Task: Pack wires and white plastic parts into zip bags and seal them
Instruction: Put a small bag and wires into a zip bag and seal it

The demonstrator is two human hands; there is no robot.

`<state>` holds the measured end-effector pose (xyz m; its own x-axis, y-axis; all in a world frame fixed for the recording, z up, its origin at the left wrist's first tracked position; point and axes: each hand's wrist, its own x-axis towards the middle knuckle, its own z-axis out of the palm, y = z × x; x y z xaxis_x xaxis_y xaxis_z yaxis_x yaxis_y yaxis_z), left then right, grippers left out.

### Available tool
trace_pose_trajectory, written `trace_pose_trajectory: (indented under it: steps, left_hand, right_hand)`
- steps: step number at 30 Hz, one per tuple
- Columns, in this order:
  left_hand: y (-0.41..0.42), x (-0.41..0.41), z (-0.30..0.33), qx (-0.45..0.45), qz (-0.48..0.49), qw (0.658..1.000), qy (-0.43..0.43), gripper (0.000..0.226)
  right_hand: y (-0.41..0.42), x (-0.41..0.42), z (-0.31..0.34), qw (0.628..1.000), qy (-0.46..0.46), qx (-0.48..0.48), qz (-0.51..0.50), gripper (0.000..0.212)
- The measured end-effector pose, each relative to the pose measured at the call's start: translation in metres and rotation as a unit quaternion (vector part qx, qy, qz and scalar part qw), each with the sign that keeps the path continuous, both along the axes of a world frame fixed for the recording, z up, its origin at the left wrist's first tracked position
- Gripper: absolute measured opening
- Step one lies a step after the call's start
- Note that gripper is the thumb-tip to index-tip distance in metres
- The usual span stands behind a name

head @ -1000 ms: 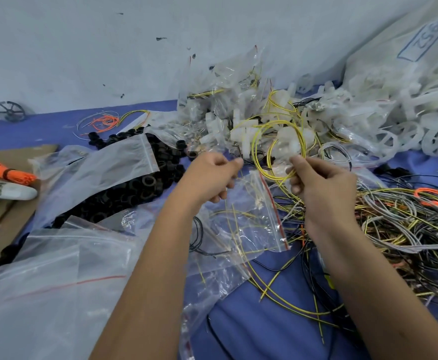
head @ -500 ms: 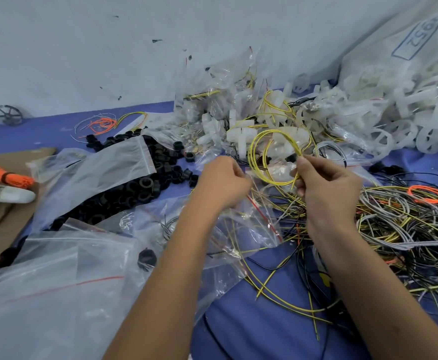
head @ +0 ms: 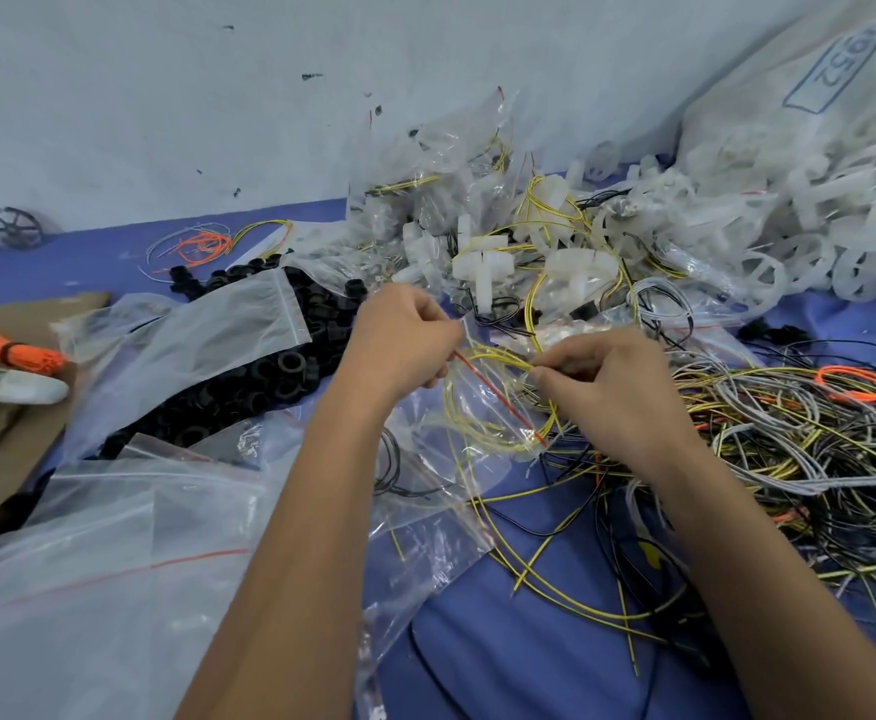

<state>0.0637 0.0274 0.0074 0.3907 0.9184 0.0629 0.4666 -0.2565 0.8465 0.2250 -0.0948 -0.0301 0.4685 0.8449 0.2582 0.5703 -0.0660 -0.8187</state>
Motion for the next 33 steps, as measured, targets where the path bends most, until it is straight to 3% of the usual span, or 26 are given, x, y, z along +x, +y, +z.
trace_pose_trajectory:
  steps: [4,8,11,14,19,23,27,30,33]
  left_hand:
    - [-0.008,0.008,0.001,0.042,-0.021,0.998,0.042,0.014]
    - [-0.014,0.011,0.001,0.077,0.023,0.995,0.067,0.014]
    - [-0.014,0.007,0.003,0.092,0.076,0.991,0.056,0.012]
    - [-0.01,0.006,0.002,0.091,0.089,0.992,0.024,0.013]
    - [-0.011,0.012,0.002,0.08,-0.027,0.996,0.039,0.013]
    - [-0.019,0.017,0.005,0.008,-0.146,0.988,0.042,0.015]
    - [-0.025,0.019,0.012,-0.023,-0.157,0.987,0.014,0.013]
    - [-0.029,0.019,0.017,-0.057,-0.182,0.982,-0.007,0.013]
    - [-0.035,0.022,0.02,-0.09,-0.218,0.972,0.003,0.012]
  right_hand:
    - [-0.003,-0.001,0.004,0.997,0.002,-0.033,0.068,0.01]
    - [-0.004,-0.005,0.006,0.997,0.036,0.038,0.058,0.012]
    - [-0.006,-0.007,0.009,0.993,0.052,0.094,0.053,0.012]
    - [-0.005,-0.008,0.008,0.993,0.033,0.074,0.082,0.012]
    - [-0.002,-0.007,0.004,0.996,-0.045,-0.008,0.078,0.011]
    - [-0.003,-0.011,0.005,0.99,0.025,0.001,0.138,0.014]
    - [-0.002,-0.013,0.003,0.975,0.11,-0.035,0.189,0.015]
    - [0.0,-0.013,-0.004,0.972,0.053,-0.106,0.201,0.019]
    - [0.0,-0.017,-0.003,0.971,0.052,-0.073,0.223,0.017]
